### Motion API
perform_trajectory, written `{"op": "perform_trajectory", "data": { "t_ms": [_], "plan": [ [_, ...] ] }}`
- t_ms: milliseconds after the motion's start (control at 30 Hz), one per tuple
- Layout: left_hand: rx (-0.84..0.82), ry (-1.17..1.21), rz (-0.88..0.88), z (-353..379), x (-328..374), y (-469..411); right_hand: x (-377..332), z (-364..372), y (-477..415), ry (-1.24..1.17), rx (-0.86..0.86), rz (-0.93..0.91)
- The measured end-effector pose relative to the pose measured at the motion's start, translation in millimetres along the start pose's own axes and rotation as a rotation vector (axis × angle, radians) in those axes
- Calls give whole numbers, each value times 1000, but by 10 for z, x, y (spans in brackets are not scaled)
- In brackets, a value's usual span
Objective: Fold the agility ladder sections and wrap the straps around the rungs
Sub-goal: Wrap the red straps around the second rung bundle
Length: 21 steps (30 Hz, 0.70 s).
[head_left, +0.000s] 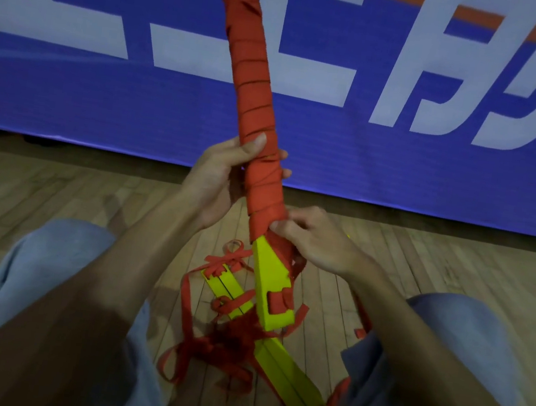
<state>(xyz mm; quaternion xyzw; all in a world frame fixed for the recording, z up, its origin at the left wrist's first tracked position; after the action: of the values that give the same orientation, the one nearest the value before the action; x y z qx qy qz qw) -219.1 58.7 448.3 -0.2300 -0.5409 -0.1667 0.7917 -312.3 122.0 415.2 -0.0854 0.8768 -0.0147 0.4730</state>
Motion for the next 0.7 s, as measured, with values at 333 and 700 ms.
{"op": "perform_trajectory", "data": {
  "t_ms": [333,700],
  "plan": [
    [393,-185,67,-435,-77,-20,-51,-18,23,269,193,-19],
    [358,-130,30,-342,-117,-32,4,-180,23,234,331,-22]
  ]
}}
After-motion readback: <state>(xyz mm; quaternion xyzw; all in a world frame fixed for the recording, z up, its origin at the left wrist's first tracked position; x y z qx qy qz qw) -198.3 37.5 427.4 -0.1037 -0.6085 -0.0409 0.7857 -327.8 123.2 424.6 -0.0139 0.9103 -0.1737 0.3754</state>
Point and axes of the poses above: each hand's wrist, its own y-axis away from the middle knuckle, its own z-axis out of the palm, x = y × z, the point moved 10 cm from there along -y, towards the middle knuckle, and after that the axes turned 4 degrees about -y, right-handed, at the moved point
